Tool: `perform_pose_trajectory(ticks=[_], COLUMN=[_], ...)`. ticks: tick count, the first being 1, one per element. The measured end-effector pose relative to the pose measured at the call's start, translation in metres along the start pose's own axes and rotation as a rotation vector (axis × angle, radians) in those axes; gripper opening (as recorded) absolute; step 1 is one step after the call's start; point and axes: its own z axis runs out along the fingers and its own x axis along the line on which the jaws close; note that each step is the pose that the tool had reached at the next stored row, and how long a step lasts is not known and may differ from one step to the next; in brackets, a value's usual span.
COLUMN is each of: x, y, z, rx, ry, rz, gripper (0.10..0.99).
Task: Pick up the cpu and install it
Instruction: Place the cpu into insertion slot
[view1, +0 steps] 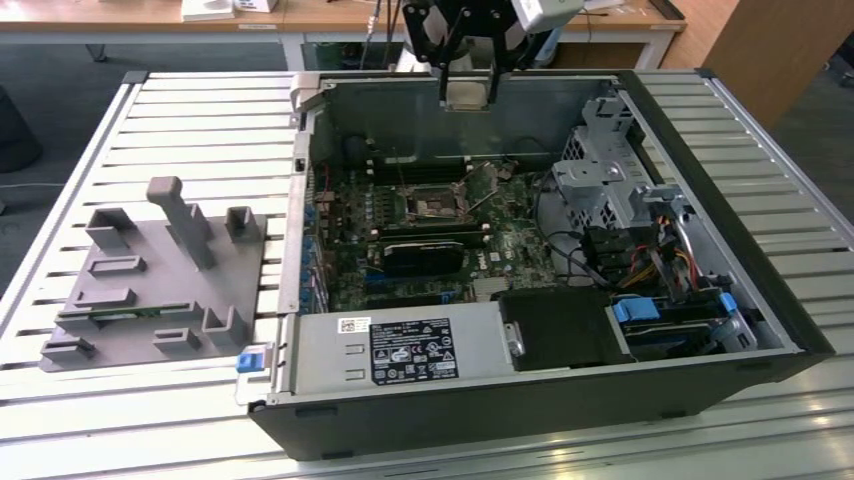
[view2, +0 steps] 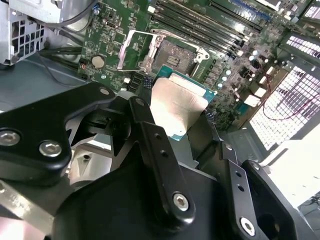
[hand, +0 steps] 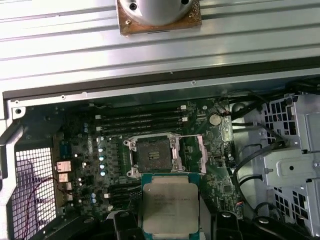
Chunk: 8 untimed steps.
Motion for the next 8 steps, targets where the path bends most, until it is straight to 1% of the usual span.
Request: perform_pose_trajectory(ticks=[8], x=[0.0000], y=[0.0000], z=[0.0003], rx=[-0.001], ry=[-0.0032], rz=[0.048], gripper=[0.537])
